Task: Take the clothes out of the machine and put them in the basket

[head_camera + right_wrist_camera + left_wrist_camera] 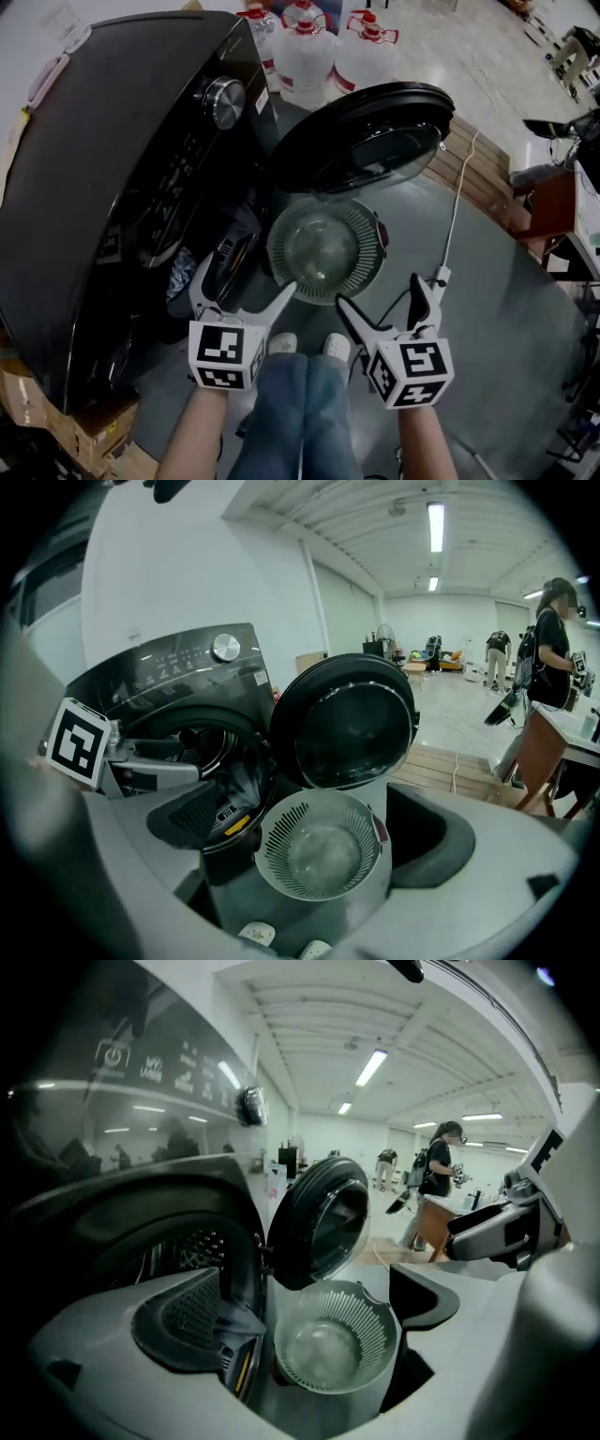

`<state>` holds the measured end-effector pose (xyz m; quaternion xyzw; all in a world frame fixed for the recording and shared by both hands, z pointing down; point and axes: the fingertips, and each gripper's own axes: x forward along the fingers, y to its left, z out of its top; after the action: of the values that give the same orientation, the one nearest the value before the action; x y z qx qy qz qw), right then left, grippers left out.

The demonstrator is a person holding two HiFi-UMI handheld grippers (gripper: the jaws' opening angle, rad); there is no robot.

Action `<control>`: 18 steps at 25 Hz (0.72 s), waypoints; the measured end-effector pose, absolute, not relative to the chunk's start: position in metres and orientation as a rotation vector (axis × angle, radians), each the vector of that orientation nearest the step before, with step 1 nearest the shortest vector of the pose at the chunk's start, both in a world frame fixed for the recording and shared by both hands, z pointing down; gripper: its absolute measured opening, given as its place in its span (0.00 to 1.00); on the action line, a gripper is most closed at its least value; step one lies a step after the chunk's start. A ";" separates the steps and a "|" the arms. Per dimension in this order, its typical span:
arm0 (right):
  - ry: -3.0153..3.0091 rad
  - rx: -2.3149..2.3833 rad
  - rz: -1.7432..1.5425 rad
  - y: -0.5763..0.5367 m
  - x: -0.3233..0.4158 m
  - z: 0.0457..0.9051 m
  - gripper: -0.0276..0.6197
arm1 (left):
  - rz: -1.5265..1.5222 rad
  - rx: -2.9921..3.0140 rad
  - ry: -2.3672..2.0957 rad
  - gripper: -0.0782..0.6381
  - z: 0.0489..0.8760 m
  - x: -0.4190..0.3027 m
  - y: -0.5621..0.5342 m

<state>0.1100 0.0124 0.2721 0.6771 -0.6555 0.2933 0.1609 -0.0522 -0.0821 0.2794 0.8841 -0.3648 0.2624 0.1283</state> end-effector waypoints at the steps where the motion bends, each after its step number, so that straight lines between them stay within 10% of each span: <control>1: -1.871 1.924 0.837 0.009 0.109 0.280 0.91 | 0.767 2.553 -1.076 0.90 0.289 -0.055 -0.085; 18: -1.962 1.732 0.829 -0.062 0.051 0.433 0.89 | 0.879 2.347 -1.267 0.90 0.431 -0.125 -0.116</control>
<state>0.0514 -0.0619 0.4333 0.6185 -0.7007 0.2960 0.1971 -0.1249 -0.1162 0.4307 0.8242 -0.4450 0.3086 0.1658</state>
